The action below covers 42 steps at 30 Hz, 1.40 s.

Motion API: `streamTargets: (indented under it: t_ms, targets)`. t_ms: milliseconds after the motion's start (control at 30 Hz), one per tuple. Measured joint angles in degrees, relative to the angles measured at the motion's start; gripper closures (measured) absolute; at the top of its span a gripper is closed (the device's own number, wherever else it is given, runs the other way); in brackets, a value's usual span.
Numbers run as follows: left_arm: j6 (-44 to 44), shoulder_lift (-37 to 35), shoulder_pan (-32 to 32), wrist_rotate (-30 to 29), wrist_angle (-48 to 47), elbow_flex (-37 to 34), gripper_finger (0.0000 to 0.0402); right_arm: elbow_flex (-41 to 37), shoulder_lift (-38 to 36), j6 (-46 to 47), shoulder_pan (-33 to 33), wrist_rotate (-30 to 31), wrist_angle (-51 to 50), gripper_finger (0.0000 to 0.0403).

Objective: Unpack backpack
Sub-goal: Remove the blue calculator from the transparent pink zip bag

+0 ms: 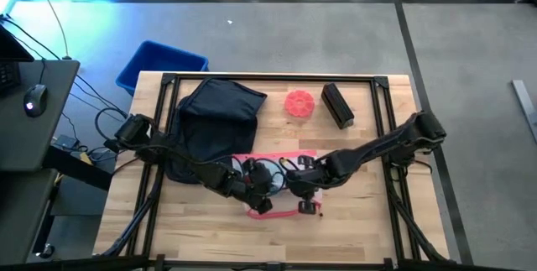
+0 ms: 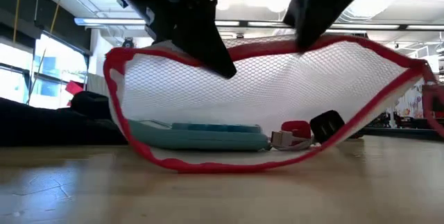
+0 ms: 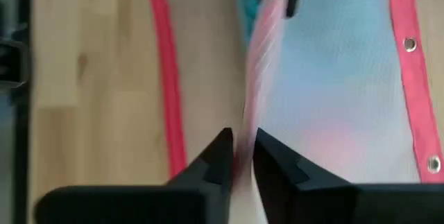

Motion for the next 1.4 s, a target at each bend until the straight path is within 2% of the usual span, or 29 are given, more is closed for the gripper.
streamTargets:
  t_ms: [200,333,400,567,700,800,967,1167,1400]
  targets:
    - [-7.5,-0.1,1.9,-0.2,0.2,-0.1,0.0401,0.0,-5.0,4.9,6.4,2.3,0.4,0.0276]
    - [-11.0,-0.1,3.4,-0.2,1.6,-0.1,0.0401,-0.9,-3.6,4.8,12.3,5.8,9.1,0.024]
    - [-12.0,-0.1,4.0,0.0,4.0,-0.1,0.0401,-3.9,-2.1,7.9,13.9,9.0,12.0,0.0231]
    - [-14.3,-0.1,4.7,3.6,7.5,1.0,0.0401,-14.3,-0.4,21.4,12.9,18.6,15.1,0.0229]
    - [-14.5,-0.1,4.7,7.1,7.1,2.7,0.0401,-20.1,-1.3,26.7,11.6,21.7,17.5,0.0228]
    - [-14.4,-0.1,4.6,8.9,7.0,3.1,0.0401,-21.9,-1.6,24.5,10.7,22.4,19.6,0.0228]
    - [-12.9,-0.1,5.0,9.9,6.9,3.1,0.0402,-22.6,-1.6,15.5,9.2,23.1,20.9,0.0228]
    - [-12.9,-0.2,5.5,11.6,3.3,3.2,0.0401,-22.6,-1.6,16.2,5.8,22.6,21.2,0.0228]
    - [-11.9,-0.1,5.4,12.8,-5.8,3.2,0.0401,-22.6,-1.5,13.6,3.5,21.3,29.9,0.0228]
